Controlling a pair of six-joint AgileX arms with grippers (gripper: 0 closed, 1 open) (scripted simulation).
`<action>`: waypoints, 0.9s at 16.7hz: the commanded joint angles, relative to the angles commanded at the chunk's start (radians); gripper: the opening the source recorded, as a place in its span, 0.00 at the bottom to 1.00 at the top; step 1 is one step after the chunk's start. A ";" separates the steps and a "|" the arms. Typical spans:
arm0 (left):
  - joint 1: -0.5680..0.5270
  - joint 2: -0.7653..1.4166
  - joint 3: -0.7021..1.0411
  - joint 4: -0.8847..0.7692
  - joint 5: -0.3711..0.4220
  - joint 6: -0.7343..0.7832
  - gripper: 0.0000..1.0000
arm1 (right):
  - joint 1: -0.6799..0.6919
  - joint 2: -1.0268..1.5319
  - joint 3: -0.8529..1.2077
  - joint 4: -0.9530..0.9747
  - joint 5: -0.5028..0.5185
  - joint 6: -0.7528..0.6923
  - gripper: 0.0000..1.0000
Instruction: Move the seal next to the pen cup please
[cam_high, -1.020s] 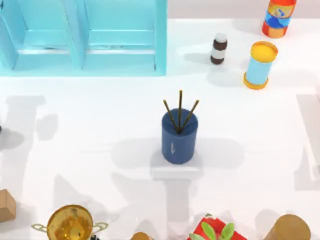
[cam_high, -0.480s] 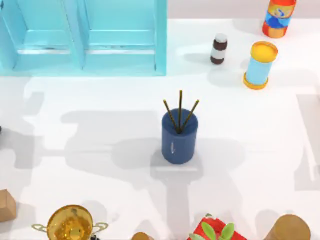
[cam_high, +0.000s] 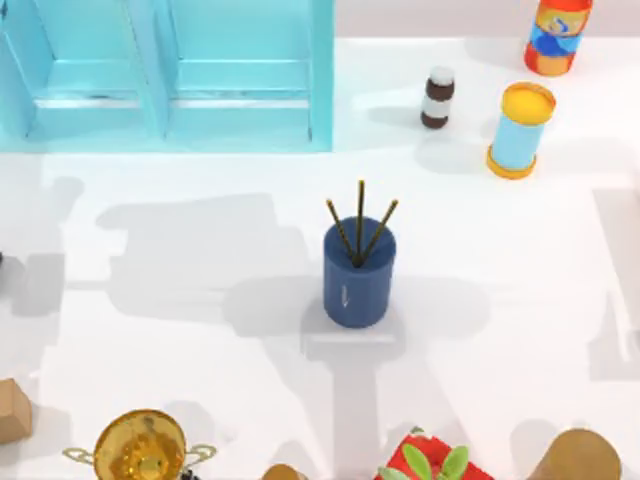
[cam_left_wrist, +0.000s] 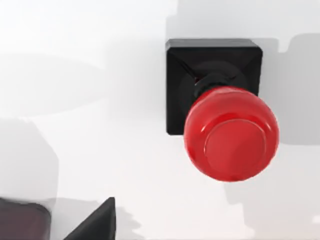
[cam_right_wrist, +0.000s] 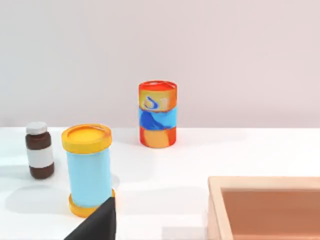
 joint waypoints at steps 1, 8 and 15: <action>0.000 0.000 0.000 0.000 0.000 0.000 1.00 | 0.000 0.000 0.000 0.000 0.000 0.000 1.00; -0.001 0.024 -0.146 0.172 0.000 0.000 1.00 | 0.000 0.000 0.000 0.000 0.000 0.000 1.00; 0.003 0.060 -0.313 0.373 0.000 0.004 1.00 | 0.000 0.000 0.000 0.000 0.000 0.000 1.00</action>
